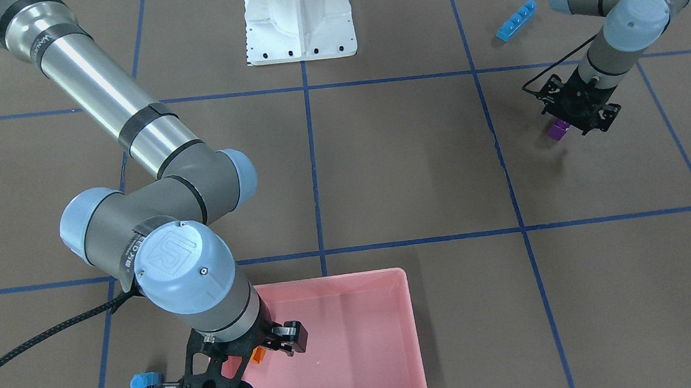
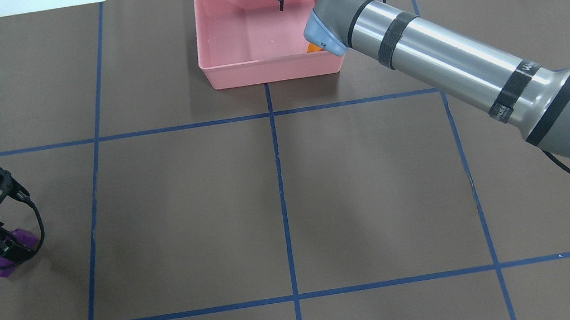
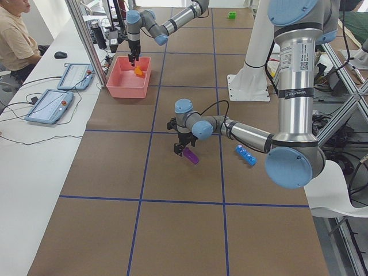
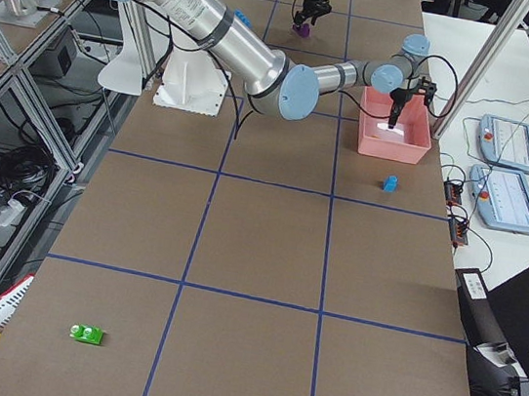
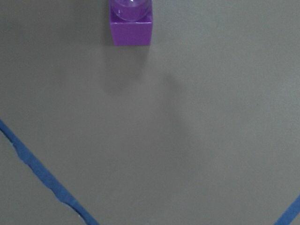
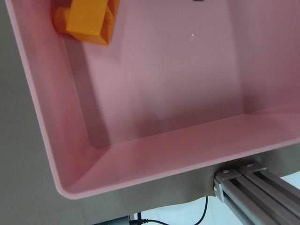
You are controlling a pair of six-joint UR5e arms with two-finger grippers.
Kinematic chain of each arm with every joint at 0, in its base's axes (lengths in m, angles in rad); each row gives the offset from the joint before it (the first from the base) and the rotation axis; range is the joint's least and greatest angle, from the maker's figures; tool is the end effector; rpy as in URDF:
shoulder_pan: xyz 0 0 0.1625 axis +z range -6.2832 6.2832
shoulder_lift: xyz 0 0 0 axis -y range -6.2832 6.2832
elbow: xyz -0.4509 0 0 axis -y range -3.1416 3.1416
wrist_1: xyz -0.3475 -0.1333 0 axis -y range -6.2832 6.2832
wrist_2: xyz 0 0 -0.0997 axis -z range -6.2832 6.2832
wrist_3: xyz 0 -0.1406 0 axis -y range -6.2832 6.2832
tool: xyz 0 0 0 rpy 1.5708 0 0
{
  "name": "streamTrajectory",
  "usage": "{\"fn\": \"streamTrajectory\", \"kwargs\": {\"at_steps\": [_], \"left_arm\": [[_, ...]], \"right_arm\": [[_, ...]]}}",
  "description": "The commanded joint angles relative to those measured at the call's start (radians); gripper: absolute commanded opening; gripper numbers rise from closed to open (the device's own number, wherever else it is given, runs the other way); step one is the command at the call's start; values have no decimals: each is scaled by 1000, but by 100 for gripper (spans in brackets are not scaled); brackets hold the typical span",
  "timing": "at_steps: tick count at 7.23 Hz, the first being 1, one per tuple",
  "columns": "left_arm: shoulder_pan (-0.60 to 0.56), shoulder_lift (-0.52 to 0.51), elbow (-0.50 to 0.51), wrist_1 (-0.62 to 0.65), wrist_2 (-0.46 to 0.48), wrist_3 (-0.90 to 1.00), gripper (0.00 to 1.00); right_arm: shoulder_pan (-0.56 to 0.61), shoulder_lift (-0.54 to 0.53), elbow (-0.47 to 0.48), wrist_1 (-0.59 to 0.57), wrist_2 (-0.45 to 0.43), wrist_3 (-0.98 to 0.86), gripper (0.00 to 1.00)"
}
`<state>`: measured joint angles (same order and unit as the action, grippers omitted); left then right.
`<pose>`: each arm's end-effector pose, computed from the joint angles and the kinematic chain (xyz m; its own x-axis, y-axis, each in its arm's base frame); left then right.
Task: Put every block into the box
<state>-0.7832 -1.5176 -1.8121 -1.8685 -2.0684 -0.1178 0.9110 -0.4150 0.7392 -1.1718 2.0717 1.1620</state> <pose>0.2816 -0.3738 0.6105 0.5325 0.7012 -0.4740 -0.5680 0.7113 0.4141 -0.4987 -0.7501 0.2601 0.6197 0.2300 0.7504 -0.2745 0.9592 -0.0673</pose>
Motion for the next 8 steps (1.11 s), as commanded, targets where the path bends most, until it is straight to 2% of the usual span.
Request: {"fn": "streamTrajectory", "kwargs": {"at_steps": [1, 2, 4, 5, 7, 8], "left_arm": [[5, -3, 14, 6, -1, 1, 40], [2, -1, 2, 11, -4, -6, 0], [-1, -9, -27, 14, -31, -16, 0], [-20, -27, -42, 15, -38, -73, 0], [-100, -151, -38, 72, -42, -155, 0], [-111, -271, -23, 162, -44, -281, 0]], "right_arm": [[49, -13, 0, 1, 19, -19, 100], [75, -30, 0, 0, 34, -69, 100], [92, -74, 12, 3, 33, -104, 100], [103, -121, 47, 6, 28, -119, 100], [94, -217, 58, 102, -68, -133, 100], [92, -228, 55, 104, -79, -165, 100]]}}
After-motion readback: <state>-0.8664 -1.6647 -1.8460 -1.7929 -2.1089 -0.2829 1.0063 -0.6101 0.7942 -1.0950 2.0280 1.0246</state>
